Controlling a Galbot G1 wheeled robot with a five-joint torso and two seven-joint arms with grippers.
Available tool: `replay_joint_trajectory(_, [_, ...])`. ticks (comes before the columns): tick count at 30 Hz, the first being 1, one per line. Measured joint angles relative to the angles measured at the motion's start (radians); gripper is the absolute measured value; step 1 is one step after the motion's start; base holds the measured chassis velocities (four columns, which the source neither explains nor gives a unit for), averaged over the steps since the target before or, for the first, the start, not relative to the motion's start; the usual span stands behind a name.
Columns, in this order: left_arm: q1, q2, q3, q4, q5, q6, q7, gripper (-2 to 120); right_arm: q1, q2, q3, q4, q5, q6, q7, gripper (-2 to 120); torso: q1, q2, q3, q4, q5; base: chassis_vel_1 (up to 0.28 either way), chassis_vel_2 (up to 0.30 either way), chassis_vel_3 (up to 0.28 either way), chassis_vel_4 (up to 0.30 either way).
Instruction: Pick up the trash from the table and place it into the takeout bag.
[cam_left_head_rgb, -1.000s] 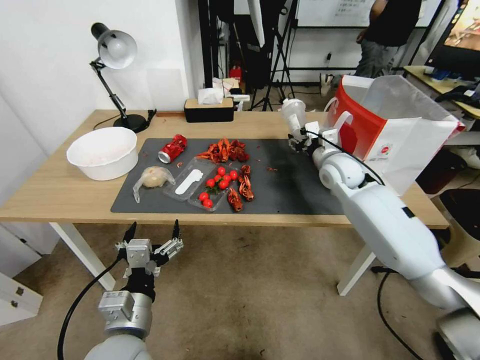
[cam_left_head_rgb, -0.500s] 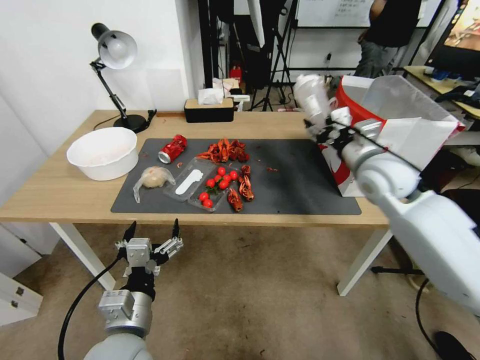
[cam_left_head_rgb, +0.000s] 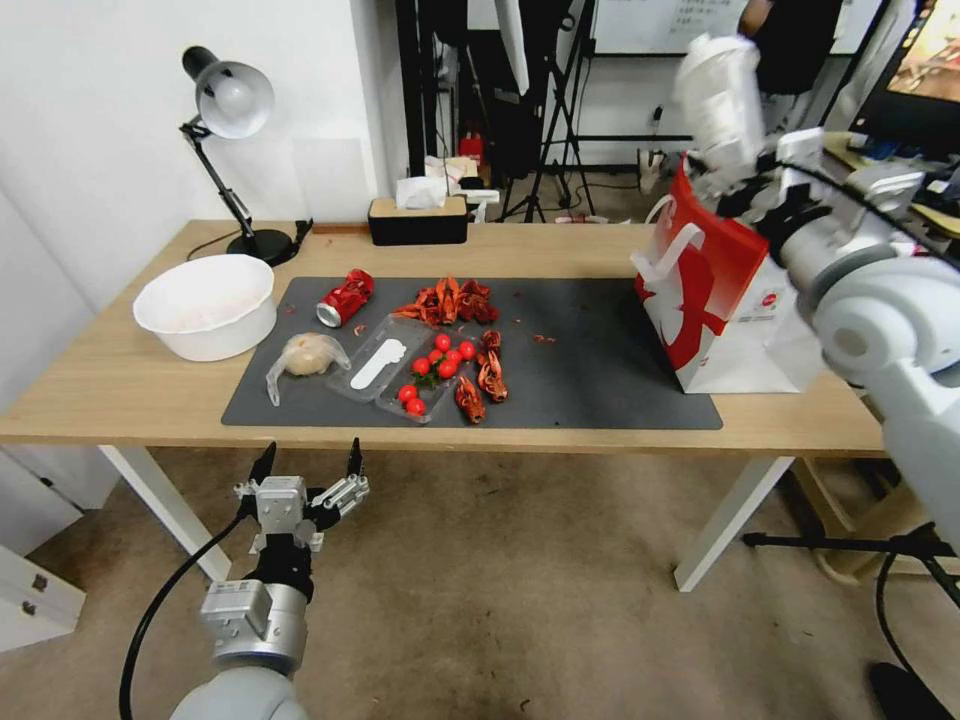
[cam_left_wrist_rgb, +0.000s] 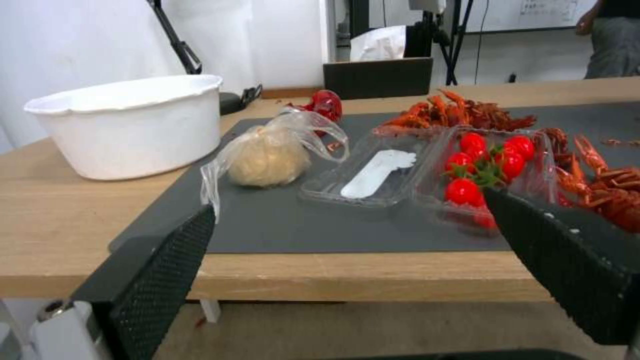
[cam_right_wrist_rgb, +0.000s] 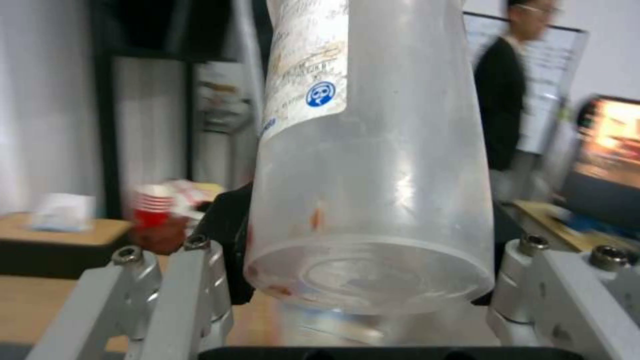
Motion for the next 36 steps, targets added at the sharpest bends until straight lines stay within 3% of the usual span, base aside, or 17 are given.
replay_joint_trajectory(7, [0.002,-0.003,0.0,0.001,0.001,-0.004,-0.001,100,0.016,-0.002,0.001,-0.068,0.017,-0.012,0.073,57,0.0,0.0,0.0,0.0,0.0001,0.0,0.0,0.0,0.0])
replay_joint_trajectory(14, [0.003,-0.007,-0.004,0.002,0.002,-0.007,-0.001,100,0.011,0.007,0.002,-0.088,0.015,0.001,0.075,86,0.0,0.0,0.0,0.0001,-0.0001,0.0,0.0,0.0,0.0])
replay_joint_trajectory(19, [0.006,-0.011,-0.001,0.002,0.009,-0.007,-0.001,100,0.007,0.006,0.004,-0.086,0.013,0.002,0.074,99,0.0,0.0,0.0,0.0,-0.0001,0.0,0.0,0.0,0.0])
replay_joint_trajectory(36, [0.006,-0.009,-0.003,0.001,0.01,-0.008,-0.001,100,-0.022,0.02,0.01,-0.039,0.015,0.016,0.072,100,0.0,0.0,0.0,0.0001,-0.0001,0.0,0.0,0.0,0.0])
